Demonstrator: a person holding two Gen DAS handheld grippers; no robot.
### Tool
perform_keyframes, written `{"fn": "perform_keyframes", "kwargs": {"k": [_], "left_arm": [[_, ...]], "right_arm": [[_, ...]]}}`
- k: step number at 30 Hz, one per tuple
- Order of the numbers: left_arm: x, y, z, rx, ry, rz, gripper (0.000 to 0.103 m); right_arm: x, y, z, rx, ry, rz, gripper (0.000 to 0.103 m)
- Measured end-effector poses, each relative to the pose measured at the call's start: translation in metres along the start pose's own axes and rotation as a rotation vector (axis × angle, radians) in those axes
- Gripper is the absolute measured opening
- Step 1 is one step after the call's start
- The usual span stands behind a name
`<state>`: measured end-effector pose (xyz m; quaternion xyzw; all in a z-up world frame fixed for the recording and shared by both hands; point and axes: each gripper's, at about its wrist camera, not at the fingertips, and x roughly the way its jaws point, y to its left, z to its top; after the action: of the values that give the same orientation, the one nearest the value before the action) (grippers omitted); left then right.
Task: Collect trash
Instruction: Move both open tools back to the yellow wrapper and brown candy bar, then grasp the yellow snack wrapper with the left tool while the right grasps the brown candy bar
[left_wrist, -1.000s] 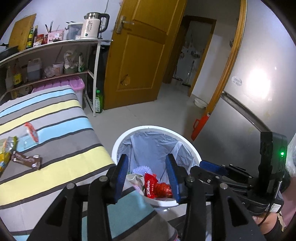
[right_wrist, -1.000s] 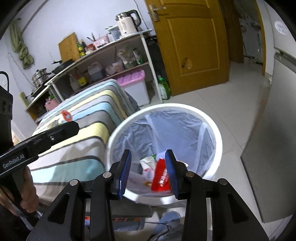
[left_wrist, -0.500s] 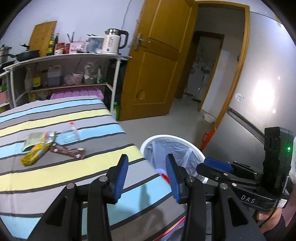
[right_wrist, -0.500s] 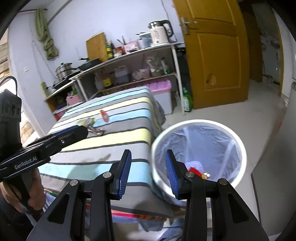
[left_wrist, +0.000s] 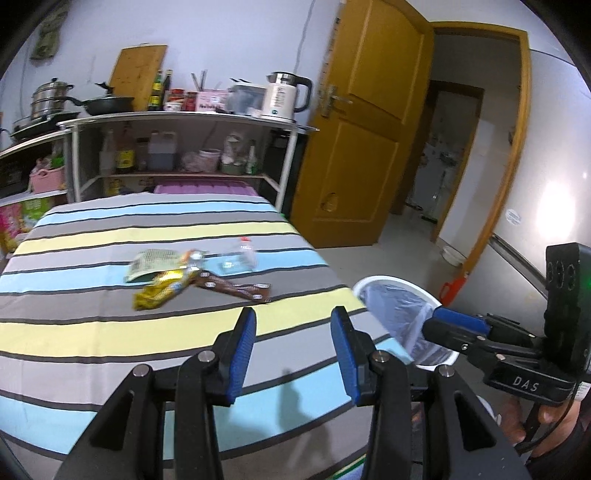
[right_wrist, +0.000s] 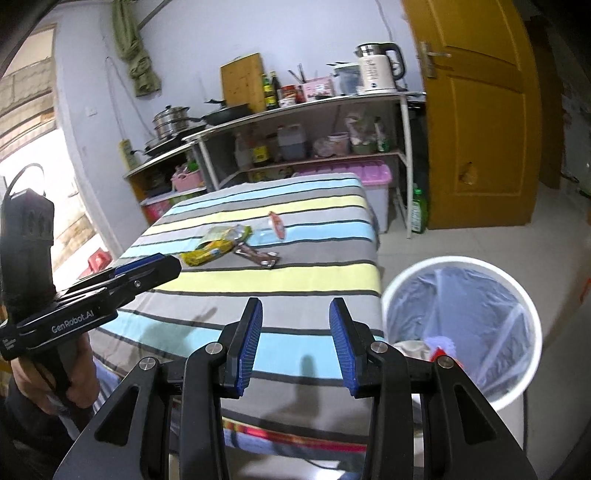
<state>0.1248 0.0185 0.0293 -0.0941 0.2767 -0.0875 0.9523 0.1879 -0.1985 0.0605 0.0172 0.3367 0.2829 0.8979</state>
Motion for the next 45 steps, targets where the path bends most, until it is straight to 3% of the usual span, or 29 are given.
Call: {"fn": "perform_keyframes", "kwargs": {"k": [11, 21, 24, 45], "left_arm": [[-0.005, 0.062, 0.006, -0.044, -0.019, 0.119, 0.051], [0.025, 0.097, 0.014, -0.048, 0.019, 0.174, 0.057], [0.038, 0.105, 0.017, -0.048, 0.040, 0.171, 0.059], [0.119, 0.122, 0.020, -0.056, 0.286, 0.188, 0.060]], "right_arm": [[0.041, 0.028, 0.019, -0.093, 0.037, 0.048, 0.039], [0.093, 0.039, 0.040, -0.172, 0.089, 0.061, 0.041], [0.110, 0.039, 0.045, -0.189, 0.108, 0.063, 0.047], [0.209, 0.034, 0.052, -0.291, 0.303, 0.081, 0.047]]}}
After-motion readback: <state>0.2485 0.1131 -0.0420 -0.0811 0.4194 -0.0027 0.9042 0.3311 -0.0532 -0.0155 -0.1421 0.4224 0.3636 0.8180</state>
